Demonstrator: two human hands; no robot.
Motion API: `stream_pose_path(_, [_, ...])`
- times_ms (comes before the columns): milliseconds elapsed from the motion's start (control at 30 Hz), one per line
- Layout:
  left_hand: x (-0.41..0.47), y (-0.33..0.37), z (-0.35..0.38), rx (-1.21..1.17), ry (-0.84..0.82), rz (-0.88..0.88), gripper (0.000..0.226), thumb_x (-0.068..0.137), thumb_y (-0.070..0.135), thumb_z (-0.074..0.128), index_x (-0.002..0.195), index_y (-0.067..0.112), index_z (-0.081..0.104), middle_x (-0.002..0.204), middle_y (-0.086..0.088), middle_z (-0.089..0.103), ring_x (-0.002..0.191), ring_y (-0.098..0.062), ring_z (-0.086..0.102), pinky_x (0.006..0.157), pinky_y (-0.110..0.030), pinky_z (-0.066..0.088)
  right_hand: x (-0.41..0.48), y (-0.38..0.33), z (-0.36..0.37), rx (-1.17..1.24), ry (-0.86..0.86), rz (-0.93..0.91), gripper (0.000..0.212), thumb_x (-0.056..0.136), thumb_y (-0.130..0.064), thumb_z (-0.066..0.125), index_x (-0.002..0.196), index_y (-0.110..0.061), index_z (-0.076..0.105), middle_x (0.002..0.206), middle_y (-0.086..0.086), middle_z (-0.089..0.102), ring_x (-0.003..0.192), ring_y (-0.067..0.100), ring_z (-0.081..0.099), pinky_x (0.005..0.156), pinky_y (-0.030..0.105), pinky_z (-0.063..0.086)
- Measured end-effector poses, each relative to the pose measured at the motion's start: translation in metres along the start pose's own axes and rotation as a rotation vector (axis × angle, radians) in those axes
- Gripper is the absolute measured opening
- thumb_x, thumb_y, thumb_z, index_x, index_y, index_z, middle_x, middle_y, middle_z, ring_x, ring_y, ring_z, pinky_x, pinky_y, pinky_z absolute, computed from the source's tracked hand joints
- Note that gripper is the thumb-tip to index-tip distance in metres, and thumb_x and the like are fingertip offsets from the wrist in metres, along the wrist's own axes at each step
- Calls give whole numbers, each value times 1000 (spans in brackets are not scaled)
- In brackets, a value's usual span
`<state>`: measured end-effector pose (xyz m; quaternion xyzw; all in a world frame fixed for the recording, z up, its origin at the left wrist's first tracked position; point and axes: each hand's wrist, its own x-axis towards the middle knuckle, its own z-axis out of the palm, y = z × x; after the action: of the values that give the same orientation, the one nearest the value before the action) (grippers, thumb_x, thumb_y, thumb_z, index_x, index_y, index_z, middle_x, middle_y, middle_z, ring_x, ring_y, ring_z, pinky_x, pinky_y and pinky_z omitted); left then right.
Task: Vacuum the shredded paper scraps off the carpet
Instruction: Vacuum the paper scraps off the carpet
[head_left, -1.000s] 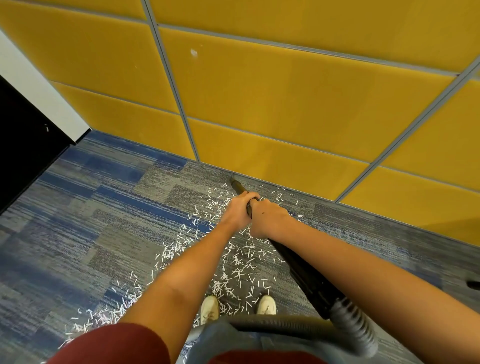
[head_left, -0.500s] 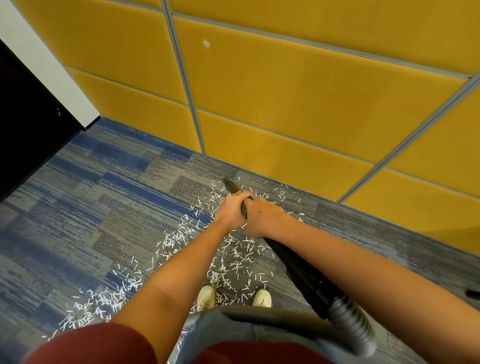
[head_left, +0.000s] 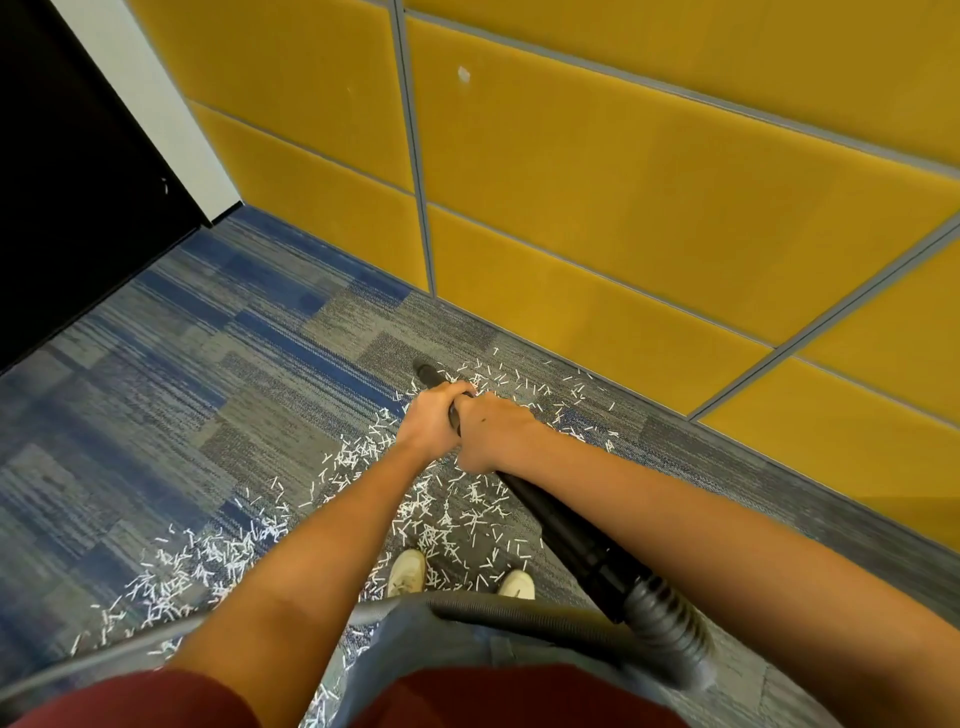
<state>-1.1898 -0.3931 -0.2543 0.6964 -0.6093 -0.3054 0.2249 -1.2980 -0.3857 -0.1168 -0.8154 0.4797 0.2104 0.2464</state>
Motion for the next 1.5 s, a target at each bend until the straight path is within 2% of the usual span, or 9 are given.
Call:
stream_pose_path(133, [-1,4,8,-10,-17,1,35,78,2,63,106,21,64,97,1,68,85,-16,63,75,-27,50,-7,4,3,-4,7,9,44,87,-7,58,129,-1,44,85,4,44,79,19,48,65,26,41])
stream_pose_path(233, [3,16,18,-52,-39,10,38,77,0,62,107,22,64,101,-1,67,88,-19,63,80,-32,52,-10,14,5,-12,18,70,51,86,-8,61,132,-2,40,94,4,43,80,19,49,60,26,39])
stream_pose_path(533, [18,61,49,-136,-175,74,38,77,-6,61,106,18,64,100,-8,64,88,-27,63,80,-44,53,-20,49,9,56,37,254,53,85,-7,60,134,-3,39,98,4,49,95,22,60,69,29,47])
stream_pose_path(700, [25,73,62,-96,-218,123,38,75,-4,63,106,18,64,100,-9,63,88,-26,62,78,-44,53,-27,66,9,72,34,275,53,88,-8,57,136,-3,36,95,4,42,86,20,53,67,27,43])
stream_pose_path(1000, [6,63,48,-54,-139,85,34,80,-4,55,101,21,64,88,-1,62,79,-26,61,70,-41,55,-28,57,13,45,1,172,48,87,-8,57,132,-4,41,89,3,41,79,19,49,66,27,43])
stream_pose_path(1167, [-10,38,30,-40,-80,39,36,79,-2,59,107,20,65,97,-6,68,87,-25,64,78,-41,54,-24,32,16,3,-8,77,48,87,-9,57,131,-3,41,96,3,44,82,18,50,66,27,42])
stream_pose_path(1300, [-26,18,16,3,-36,13,39,77,2,62,111,20,64,102,-6,68,92,-25,64,84,-39,52,-23,9,22,-25,-5,31,50,86,-10,60,132,-2,41,106,5,51,101,22,57,69,28,41])
stream_pose_path(1433, [-39,3,3,-15,-21,-36,36,78,3,60,111,20,65,108,-4,67,94,-24,63,85,-37,52,-25,-11,24,-38,-23,-2,45,86,-11,59,129,-2,45,91,4,46,83,20,51,68,27,42])
stream_pose_path(1500, [-46,-8,-4,41,-12,-19,35,79,6,61,110,21,64,106,-3,68,91,-23,64,83,-34,52,-26,-25,26,-49,-23,-7,50,87,-12,59,132,-3,42,94,5,44,89,22,52,70,29,42])
